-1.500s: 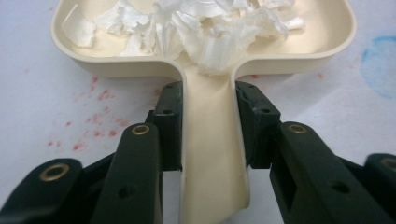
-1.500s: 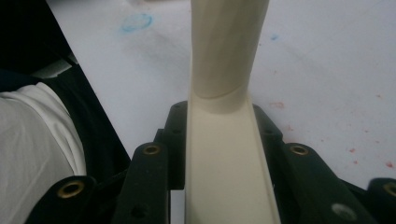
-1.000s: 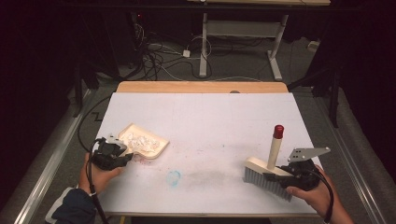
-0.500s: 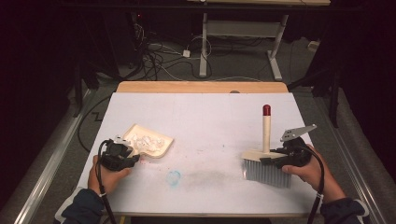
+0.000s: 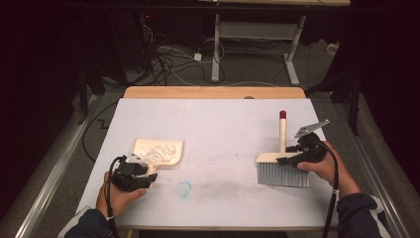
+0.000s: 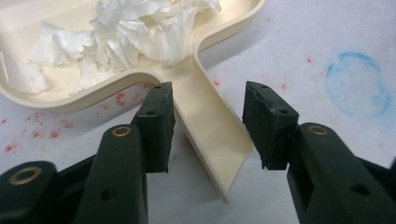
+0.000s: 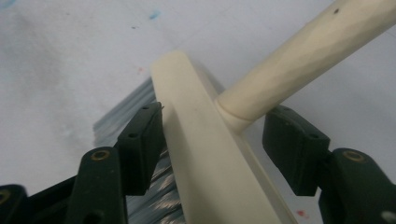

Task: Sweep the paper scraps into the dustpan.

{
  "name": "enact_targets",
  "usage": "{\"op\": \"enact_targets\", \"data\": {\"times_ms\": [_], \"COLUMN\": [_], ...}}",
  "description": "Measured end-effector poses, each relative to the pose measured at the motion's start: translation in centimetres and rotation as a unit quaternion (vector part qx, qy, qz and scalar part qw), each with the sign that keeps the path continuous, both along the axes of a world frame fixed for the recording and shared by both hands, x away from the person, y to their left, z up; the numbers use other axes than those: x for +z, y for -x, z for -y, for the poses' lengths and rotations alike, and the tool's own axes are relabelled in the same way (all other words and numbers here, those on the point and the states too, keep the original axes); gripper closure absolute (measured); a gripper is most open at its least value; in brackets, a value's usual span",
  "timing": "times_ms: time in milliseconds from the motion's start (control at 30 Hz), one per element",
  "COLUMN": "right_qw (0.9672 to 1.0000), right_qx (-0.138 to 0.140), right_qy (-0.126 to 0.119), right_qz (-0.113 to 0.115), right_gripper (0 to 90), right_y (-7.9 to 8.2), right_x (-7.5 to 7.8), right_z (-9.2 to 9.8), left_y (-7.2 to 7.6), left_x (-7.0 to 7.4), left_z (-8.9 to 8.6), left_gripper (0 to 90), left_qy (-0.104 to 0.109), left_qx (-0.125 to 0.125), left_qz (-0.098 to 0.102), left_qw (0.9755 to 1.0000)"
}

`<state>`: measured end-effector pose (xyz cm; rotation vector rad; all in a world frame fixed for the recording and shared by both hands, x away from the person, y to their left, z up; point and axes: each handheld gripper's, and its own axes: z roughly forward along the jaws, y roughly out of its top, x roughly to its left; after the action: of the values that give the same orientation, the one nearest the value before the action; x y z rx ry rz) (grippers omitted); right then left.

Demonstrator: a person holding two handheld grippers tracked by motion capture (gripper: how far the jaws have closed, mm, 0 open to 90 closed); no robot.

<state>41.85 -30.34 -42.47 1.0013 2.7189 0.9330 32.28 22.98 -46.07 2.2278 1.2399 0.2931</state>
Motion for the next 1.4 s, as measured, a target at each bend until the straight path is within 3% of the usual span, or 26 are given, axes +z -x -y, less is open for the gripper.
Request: {"op": "enact_targets", "data": {"times_ms": [67,100,167,233,267,367,533,667,900,1133,1200,1400], "right_qw": [0.9998,0.9998,0.9994,0.998,0.9971,0.9922,0.983,0.9796,0.9741,0.9705,0.9675,0.9637], "right_qx": [-0.01,-0.013,-0.031,-0.054,-0.069,-0.115,-0.165,-0.186,-0.208,-0.206,-0.21,-0.199], "right_qy": [0.016,0.013,0.007,0.027,0.023,0.011,0.054,0.048,0.052,0.011,0.0,-0.038], "right_qz": [0.009,0.011,0.016,0.021,0.021,0.045,0.059,0.06,0.071,0.124,0.141,0.174], "right_gripper": [47.0,45.1,47.8,51.8,53.2,58.7,66.5,68.6,60.8,54.1,52.6,46.8], "right_y": [-0.4,-0.6,-1.1,-1.4,-1.5,-1.6,-2.2,-2.6,-2.5,-1.5,-1.2,-0.4], "right_x": [-0.3,-0.4,-0.5,-1.0,-1.2,-1.4,-2.4,-3.0,-3.2,-1.8,-1.3,-0.1], "right_z": [0.0,0.2,0.4,0.3,0.2,0.1,-0.8,-1.1,-1.1,-0.8,-0.9,-1.3], "left_y": [0.0,0.0,0.1,0.2,0.2,0.2,0.3,0.5,0.8,1.6,1.8,2.1], "left_x": [-0.1,-0.1,0.0,-0.1,0.0,-0.1,0.0,0.0,0.3,0.8,0.8,0.9], "left_z": [0.1,0.2,0.4,0.4,0.4,0.3,0.3,0.3,0.4,0.7,0.8,1.2], "left_gripper": [51.0,50.2,49.4,49.1,49.2,48.9,49.1,50.0,46.3,36.4,35.3,30.6], "left_qy": [-0.003,-0.004,-0.006,-0.008,-0.006,-0.005,-0.004,-0.007,-0.018,-0.025,-0.028,-0.028], "left_qx": [-0.006,-0.01,-0.017,-0.018,-0.02,-0.023,-0.025,-0.029,-0.037,-0.052,-0.055,-0.064], "left_qz": [0.004,0.007,0.013,0.017,0.018,0.017,0.019,0.026,0.051,0.104,0.117,0.14], "left_qw": [1.0,0.9999,0.9997,0.9997,0.9996,0.9996,0.9995,0.9992,0.9979,0.9929,0.9912,0.9878]}}
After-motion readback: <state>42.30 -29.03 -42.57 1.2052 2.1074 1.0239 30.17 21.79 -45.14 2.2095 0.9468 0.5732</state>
